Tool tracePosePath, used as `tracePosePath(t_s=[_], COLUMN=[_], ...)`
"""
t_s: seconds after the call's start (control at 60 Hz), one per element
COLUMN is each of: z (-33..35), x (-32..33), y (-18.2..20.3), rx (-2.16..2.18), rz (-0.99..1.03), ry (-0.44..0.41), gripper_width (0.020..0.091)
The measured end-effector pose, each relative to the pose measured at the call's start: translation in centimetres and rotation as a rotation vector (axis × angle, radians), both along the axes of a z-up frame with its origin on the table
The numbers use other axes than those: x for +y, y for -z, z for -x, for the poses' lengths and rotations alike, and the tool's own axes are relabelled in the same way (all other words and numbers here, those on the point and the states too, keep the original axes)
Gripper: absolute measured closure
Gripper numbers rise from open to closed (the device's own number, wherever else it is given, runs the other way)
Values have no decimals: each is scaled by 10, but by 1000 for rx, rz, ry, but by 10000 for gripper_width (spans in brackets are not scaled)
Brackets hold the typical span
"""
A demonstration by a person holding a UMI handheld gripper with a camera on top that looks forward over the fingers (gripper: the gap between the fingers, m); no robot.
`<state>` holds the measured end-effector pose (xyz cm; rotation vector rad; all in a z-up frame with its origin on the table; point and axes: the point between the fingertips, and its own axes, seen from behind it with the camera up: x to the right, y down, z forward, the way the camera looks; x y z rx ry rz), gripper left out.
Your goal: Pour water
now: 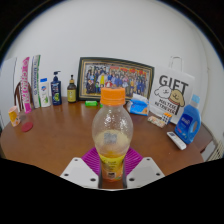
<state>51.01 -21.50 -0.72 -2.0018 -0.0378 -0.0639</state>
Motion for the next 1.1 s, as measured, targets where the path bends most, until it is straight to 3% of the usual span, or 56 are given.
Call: tracePosePath(t_s=[0.15,0.317,0.433,0.583,0.883,1.1], z=[3,32,89,195,402,472], x=[13,39,62,93,124,134], y=[-32,-111,-179,-230,-224,-177], rx=[-105,-305,-527,-879,-1493,-1921], rz=[-19,-97,-163,-202,-271,-262], ry=[16,14,-25,-120,-338,-461], gripper_width=[838,839,839,838,839,839])
